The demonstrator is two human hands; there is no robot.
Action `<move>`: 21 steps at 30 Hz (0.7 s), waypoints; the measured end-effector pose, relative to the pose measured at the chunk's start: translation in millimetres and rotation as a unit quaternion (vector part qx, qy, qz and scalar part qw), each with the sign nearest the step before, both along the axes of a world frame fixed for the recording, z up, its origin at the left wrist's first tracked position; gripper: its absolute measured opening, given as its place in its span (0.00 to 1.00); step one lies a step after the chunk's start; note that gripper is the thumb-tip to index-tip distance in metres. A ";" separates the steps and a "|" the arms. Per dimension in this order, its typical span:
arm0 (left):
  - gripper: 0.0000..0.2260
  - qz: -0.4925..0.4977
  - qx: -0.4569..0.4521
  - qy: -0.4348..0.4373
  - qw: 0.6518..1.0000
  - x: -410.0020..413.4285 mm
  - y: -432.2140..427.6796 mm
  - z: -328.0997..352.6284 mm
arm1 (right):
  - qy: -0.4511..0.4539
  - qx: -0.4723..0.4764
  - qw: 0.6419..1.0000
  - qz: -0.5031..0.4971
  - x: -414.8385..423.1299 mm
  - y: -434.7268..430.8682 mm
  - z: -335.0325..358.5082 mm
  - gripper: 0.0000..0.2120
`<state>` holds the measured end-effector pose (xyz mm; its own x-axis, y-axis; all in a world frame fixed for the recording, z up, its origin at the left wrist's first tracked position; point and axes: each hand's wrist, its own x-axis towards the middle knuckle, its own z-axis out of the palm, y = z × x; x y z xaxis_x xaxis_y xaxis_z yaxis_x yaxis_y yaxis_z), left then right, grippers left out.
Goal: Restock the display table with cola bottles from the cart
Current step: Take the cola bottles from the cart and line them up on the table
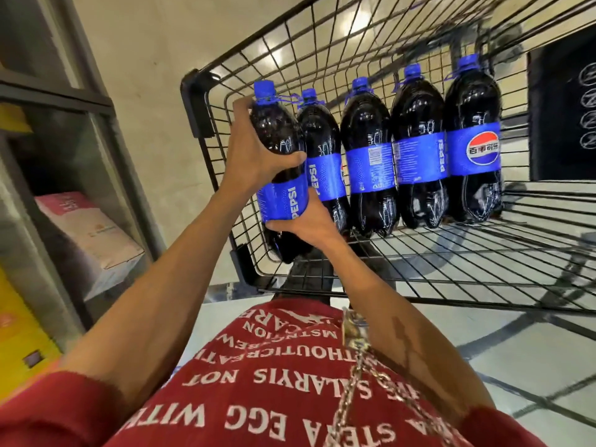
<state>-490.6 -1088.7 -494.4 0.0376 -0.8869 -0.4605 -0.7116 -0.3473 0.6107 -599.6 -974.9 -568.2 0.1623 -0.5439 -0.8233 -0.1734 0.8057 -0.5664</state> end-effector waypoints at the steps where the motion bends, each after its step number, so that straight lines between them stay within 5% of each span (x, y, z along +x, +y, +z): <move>1: 0.47 0.003 -0.002 0.009 1.000 2.0 2.2 2.6 | 0.011 -0.005 1.000 0.001 0.3 0.0 6.3 0.48; 4: 0.46 0.006 -0.016 0.026 1.000 11.2 12.2 12.2 | 0.047 -0.030 0.998 0.005 2.3 5.7 19.0 0.43; 21: 0.42 0.131 -0.195 0.130 0.963 18.0 32.4 163.6 | 0.155 -0.258 0.950 0.079 -25.7 -24.9 160.8 0.45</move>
<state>-472.6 -1056.3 -330.8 0.2130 -0.9700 -0.1174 -0.4364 -0.2020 0.8768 -625.4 -999.8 -407.4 0.0677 -0.8773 -0.4751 -0.4922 0.3849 -0.7808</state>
